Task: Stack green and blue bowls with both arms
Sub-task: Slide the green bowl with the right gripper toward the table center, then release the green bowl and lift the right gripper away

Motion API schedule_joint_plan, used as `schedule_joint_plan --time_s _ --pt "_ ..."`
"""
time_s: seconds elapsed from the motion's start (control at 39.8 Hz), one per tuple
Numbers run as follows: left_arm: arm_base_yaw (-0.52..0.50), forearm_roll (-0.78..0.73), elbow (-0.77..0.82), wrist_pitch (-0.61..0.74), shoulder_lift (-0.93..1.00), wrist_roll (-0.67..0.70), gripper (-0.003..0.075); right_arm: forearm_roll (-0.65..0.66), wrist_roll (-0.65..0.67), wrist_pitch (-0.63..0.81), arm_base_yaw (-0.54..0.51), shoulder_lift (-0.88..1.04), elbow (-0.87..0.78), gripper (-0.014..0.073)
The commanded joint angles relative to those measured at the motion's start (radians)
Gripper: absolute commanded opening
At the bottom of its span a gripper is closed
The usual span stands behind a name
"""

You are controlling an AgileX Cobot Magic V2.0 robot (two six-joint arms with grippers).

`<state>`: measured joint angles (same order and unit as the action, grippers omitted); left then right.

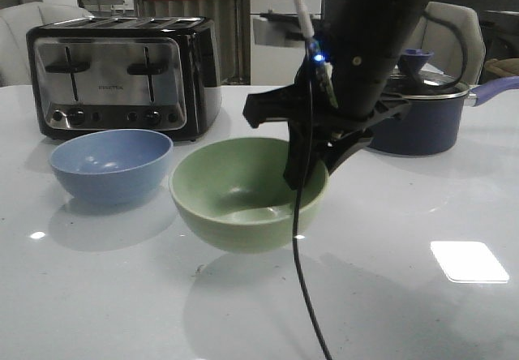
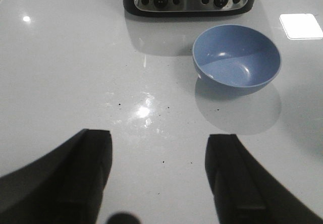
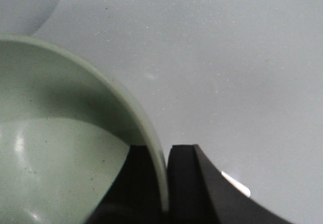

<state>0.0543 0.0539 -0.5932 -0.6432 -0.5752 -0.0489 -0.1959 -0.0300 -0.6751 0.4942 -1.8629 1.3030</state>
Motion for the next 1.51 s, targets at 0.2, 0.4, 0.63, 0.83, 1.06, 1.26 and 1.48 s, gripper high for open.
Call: schedule_joint_plan --time_s 0.2,0.4,0.63,0.83,1.06,1.26,1.48 --pt "0.0 0.006 -0.026 0.077 -0.007 0.01 0.0455 -0.008 -0.006 0.069 -0.002 -0.014 0.025 0.0332" --pt "0.0 0.006 -0.026 0.077 -0.007 0.01 0.0455 0.016 -0.011 0.075 -0.002 0.013 0.029 0.0453" --pt "0.0 0.006 -0.026 0.077 -0.007 0.01 0.0455 0.017 -0.119 0.141 0.022 0.229 -0.046 0.0453" --pt "0.0 0.006 -0.025 0.077 -0.007 0.01 0.0455 0.018 -0.194 0.199 0.067 0.502 -0.245 0.0453" --pt "0.039 0.006 -0.025 0.078 -0.052 -0.009 0.0456 0.019 -0.194 0.175 0.069 0.785 -0.448 0.0453" --pt "0.094 0.003 -0.074 0.055 -0.186 -0.011 0.0484 0.019 -0.194 0.059 0.069 0.957 -0.541 0.0453" --pt "0.111 0.019 -0.193 0.072 -0.414 -0.011 0.0593 0.019 -0.194 -0.039 0.069 1.038 -0.559 0.0453"
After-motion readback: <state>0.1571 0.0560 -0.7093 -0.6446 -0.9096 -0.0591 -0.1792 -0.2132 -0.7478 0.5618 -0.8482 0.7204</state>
